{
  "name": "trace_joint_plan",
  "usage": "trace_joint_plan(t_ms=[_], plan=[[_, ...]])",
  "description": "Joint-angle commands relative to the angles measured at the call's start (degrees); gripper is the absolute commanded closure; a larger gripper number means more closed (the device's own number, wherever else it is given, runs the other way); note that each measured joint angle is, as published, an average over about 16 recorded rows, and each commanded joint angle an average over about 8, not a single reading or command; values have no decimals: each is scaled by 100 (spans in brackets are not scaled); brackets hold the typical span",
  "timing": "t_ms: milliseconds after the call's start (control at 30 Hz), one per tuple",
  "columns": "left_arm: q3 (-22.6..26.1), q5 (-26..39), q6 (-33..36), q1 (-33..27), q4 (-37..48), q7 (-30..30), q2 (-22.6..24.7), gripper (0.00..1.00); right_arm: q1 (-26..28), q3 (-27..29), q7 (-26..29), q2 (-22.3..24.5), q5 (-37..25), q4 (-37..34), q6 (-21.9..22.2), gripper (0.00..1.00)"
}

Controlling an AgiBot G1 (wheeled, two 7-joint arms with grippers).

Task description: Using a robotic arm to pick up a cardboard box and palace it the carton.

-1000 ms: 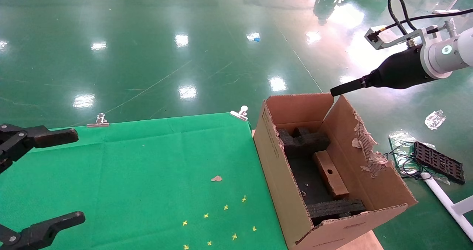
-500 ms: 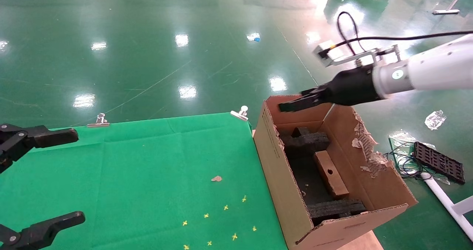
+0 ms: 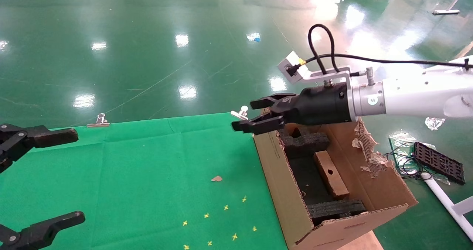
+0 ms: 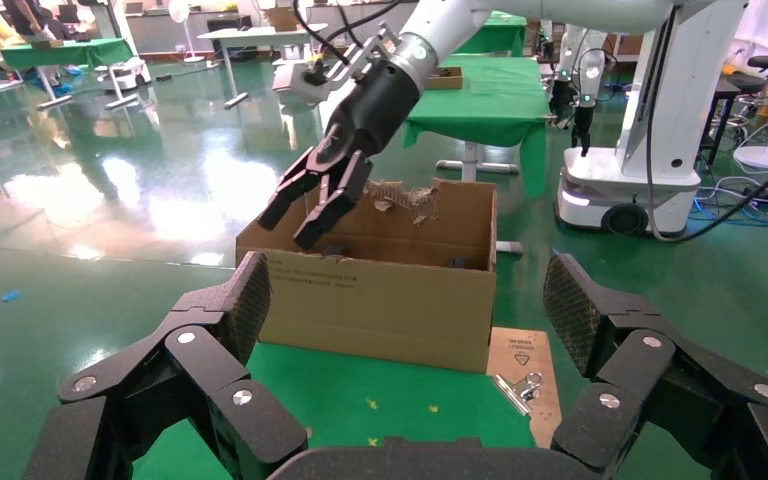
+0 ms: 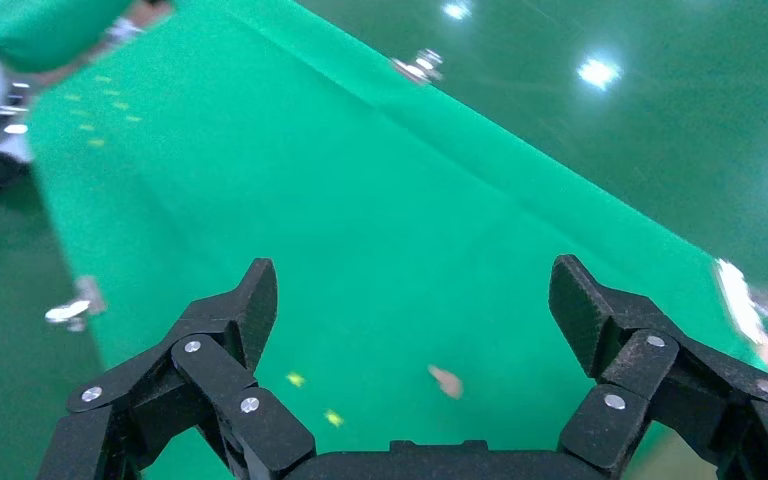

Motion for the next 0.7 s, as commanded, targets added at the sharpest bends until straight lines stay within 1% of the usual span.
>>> trace_joint_plan(t_ms=[33, 700], plan=[[1, 0, 0, 0, 0, 0, 0, 0, -200, 214, -95, 37, 118, 216, -49, 0], [7, -5, -3, -2, 0, 3, -3, 0, -2264, 2431, -1078, 416, 1343, 2446, -553, 0]])
